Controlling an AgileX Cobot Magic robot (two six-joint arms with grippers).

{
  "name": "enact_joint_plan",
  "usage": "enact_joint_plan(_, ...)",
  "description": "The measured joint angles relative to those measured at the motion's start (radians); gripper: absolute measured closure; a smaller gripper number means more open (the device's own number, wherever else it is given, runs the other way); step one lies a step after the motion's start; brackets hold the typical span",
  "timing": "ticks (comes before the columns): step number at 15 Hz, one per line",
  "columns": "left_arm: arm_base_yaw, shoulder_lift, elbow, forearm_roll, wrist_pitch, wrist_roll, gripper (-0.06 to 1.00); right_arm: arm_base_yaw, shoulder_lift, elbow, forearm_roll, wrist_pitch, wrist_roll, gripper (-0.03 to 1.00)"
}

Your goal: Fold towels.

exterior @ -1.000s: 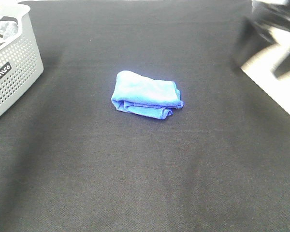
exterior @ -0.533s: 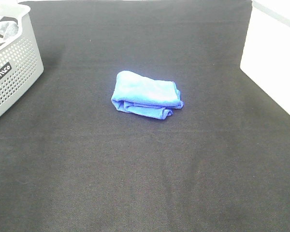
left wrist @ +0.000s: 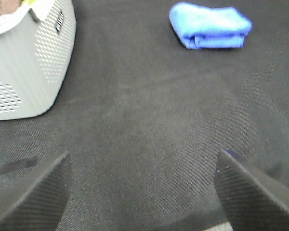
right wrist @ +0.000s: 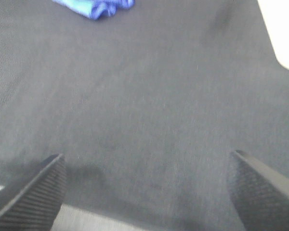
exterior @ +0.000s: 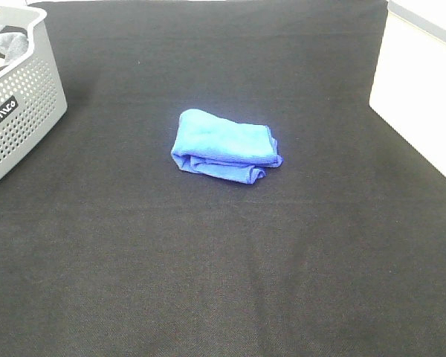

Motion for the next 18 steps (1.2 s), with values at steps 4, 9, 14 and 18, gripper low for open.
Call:
enact_joint_plan(4, 0.000, 0.000, 0.034, -0.041, -0.062, 0.120, 0.17, 0.000, -0.015, 0.000, 0.000, -0.006, -0.015, 0.12)
enact_joint_plan(9, 0.000, 0.000, 0.034, -0.048, -0.068, 0.127, 0.17, 0.000, -0.015, 0.000, 0.000, -0.006, -0.017, 0.12)
enact_joint_plan(14, 0.000, 0.000, 0.034, -0.048, -0.068, 0.127, 0.17, 0.000, -0.015, 0.000, 0.000, -0.006, -0.017, 0.12)
enact_joint_plan(18, 0.000, 0.000, 0.034, -0.048, -0.068, 0.127, 0.17, 0.000, -0.015, 0.000, 0.000, -0.006, -0.018, 0.12)
